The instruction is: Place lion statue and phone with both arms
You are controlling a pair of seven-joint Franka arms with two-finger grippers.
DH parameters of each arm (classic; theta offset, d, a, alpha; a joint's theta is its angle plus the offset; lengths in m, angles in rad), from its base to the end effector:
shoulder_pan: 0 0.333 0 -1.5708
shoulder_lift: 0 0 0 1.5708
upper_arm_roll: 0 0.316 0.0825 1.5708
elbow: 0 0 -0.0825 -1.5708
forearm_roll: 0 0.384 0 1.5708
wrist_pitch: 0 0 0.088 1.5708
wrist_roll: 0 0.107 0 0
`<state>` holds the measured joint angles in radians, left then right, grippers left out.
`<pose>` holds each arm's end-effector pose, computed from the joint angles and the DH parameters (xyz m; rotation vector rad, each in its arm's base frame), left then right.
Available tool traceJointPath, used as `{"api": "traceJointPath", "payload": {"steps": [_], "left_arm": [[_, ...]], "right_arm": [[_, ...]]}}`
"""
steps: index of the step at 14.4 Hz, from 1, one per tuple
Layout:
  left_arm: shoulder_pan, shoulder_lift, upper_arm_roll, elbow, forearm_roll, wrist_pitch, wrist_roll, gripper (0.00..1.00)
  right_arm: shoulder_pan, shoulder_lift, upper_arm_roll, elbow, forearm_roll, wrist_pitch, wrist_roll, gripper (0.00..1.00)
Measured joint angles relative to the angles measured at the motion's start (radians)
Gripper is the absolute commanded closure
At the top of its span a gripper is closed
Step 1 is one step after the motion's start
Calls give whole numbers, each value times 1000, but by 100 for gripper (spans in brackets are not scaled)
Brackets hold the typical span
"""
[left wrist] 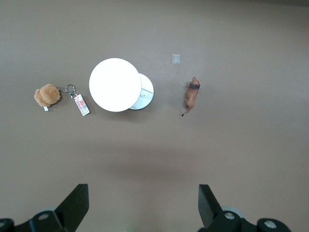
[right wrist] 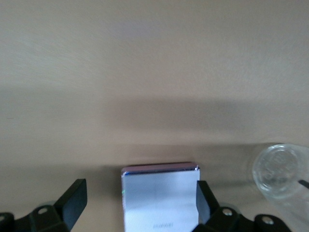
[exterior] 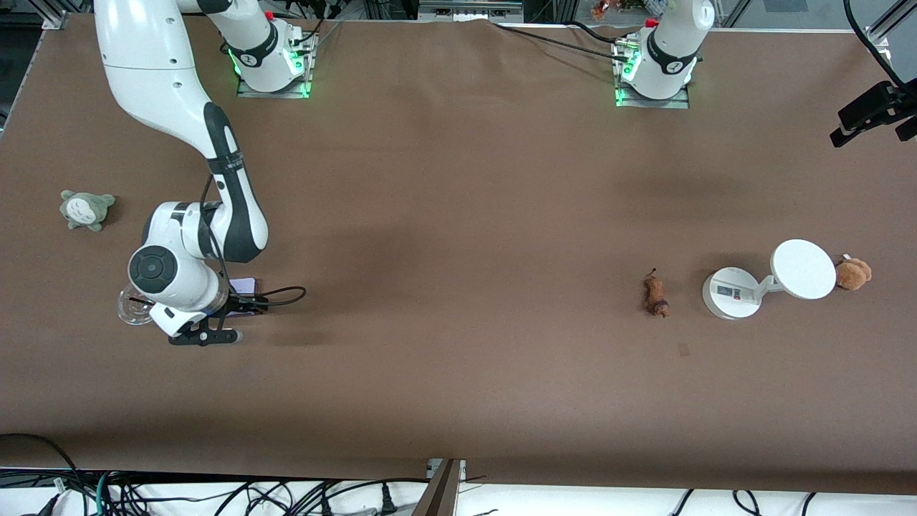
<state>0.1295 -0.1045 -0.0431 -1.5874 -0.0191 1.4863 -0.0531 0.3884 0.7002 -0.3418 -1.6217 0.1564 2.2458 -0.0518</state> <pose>0.5112 0.0407 0.6650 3.1197 0.2157 0.0055 0.6840 0.0656 0.2282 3.0405 0.1056 -0.0489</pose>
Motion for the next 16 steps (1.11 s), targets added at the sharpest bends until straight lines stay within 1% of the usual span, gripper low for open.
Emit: {"api": "traceJointPath", "payload": {"steps": [4, 7, 9, 13, 14, 16], "left_arm": [[0, 0, 0, 8, 0, 1, 0, 0], [0, 0, -1, 16, 0, 1, 0, 0], [0, 0, 0, 16, 0, 2, 0, 0], [1, 0, 0, 17, 0, 3, 0, 0], [1, 0, 1, 17, 0, 3, 0, 0], [2, 1, 1, 17, 0, 3, 0, 0]], "right_arm": [[-4, -40, -17, 209, 0, -320, -12, 0], [-8, -78, -30, 314, 0, -504, -20, 0], [-7, -123, -30, 342, 0, -573, -21, 0], [-22, -238, -25, 340, 0, -730, -21, 0], [-48, -274, -7, 332, -3, -761, -21, 0], [-126, -350, 71, 308, -42, -792, -24, 0]]}}
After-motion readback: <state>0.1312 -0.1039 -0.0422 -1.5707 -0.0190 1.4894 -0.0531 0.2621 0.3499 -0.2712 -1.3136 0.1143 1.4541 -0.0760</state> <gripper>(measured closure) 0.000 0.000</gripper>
